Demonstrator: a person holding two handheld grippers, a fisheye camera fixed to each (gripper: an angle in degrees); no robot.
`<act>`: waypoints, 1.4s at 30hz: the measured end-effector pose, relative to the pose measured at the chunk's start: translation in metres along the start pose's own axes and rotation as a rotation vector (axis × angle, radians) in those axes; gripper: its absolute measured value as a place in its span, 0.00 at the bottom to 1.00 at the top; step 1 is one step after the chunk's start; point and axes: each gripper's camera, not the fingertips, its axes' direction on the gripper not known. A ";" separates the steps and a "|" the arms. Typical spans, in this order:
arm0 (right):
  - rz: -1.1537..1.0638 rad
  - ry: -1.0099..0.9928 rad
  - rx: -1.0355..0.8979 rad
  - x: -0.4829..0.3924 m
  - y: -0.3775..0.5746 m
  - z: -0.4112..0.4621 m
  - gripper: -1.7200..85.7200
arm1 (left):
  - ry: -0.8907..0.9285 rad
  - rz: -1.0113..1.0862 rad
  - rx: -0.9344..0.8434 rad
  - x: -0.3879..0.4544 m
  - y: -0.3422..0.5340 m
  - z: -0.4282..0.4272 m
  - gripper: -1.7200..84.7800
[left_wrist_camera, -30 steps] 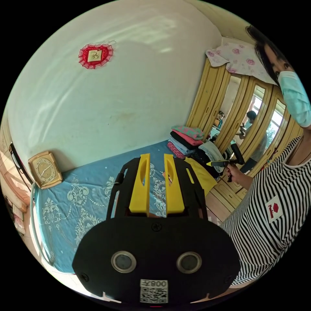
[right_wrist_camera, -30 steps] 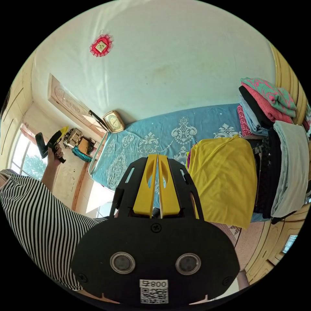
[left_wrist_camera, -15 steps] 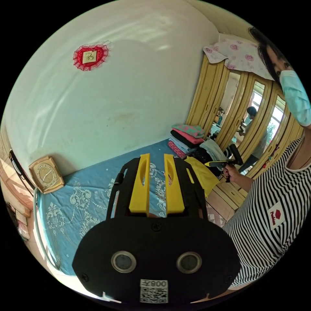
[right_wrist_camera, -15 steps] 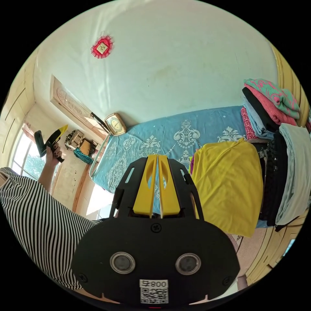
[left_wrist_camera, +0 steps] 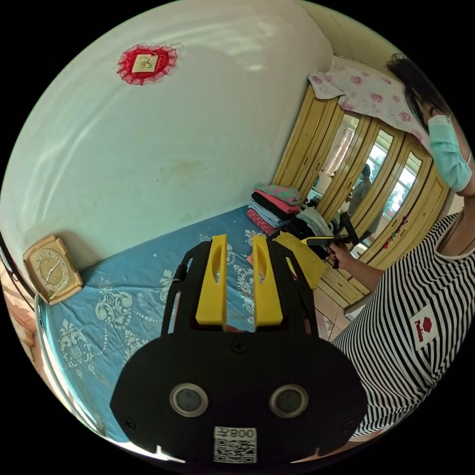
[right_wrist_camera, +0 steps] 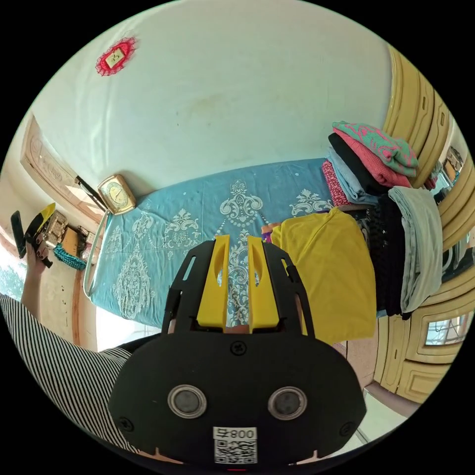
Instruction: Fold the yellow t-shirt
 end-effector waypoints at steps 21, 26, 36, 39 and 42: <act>0.061 0.424 -0.149 -0.052 -0.060 0.139 0.10 | 0.394 0.016 -0.172 -0.120 0.076 0.234 0.12; 0.108 0.423 -0.067 -0.057 -0.040 0.116 0.04 | 0.406 -0.015 -0.170 -0.140 0.117 0.263 0.12; 0.177 0.274 0.137 -0.070 0.006 0.006 0.02 | 0.380 -0.055 -0.101 -0.150 0.193 0.264 0.11; 0.155 0.218 0.223 -0.085 0.028 -0.054 0.02 | 0.385 -0.076 -0.076 -0.149 0.218 0.258 0.11; 0.108 0.121 0.313 -0.102 0.054 -0.118 0.02 | 0.398 -0.085 -0.055 -0.144 0.240 0.252 0.11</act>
